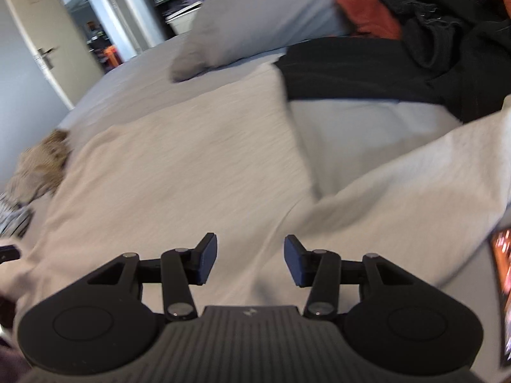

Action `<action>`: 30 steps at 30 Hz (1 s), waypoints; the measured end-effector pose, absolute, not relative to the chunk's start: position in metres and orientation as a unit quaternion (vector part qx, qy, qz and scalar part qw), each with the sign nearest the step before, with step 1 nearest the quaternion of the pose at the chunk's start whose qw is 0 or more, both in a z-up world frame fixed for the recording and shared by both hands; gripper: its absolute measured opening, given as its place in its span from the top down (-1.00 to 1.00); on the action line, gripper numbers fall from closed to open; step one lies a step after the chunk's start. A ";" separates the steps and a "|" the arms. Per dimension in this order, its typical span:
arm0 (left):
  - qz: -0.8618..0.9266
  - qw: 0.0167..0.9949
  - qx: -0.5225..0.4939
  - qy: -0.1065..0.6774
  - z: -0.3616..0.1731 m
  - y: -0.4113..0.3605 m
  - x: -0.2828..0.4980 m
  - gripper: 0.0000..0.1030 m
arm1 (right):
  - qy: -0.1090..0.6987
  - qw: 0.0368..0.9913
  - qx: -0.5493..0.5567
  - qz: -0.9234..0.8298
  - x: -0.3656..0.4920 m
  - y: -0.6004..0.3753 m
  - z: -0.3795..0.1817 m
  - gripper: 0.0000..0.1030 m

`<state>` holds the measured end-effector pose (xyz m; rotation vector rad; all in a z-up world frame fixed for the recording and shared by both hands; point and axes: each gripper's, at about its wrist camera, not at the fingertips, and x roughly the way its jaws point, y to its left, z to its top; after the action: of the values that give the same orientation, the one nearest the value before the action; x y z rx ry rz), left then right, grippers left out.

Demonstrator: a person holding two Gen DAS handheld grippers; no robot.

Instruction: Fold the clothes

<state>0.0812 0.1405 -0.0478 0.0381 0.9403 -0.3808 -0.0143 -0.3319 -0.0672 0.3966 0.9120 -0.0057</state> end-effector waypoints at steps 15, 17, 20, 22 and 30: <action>-0.126 0.848 -0.095 0.506 -0.061 0.129 -0.033 0.14 | 0.480 0.824 0.296 -0.052 -0.123 -0.295 -0.082 -0.03; -0.113 0.835 -0.131 0.523 -0.073 0.133 -0.037 0.14 | 0.492 0.810 0.317 -0.046 -0.123 -0.293 -0.092 -0.06; -0.098 0.816 -0.172 0.543 -0.093 0.133 -0.039 0.14 | 0.499 0.802 0.325 -0.045 -0.119 -0.289 -0.105 -0.06; -0.094 0.810 -0.188 0.548 -0.105 0.131 -0.036 0.14 | 0.498 0.802 0.326 -0.047 -0.114 -0.288 -0.112 -0.05; -0.103 0.807 -0.223 0.536 -0.112 0.134 -0.031 0.94 | 0.501 0.800 0.328 -0.036 -0.122 -0.288 -0.111 0.89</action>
<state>-0.0309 0.1338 -0.1116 -0.4776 1.1470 -0.2205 -0.1216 -0.2882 -0.1111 0.7043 1.0750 -0.0773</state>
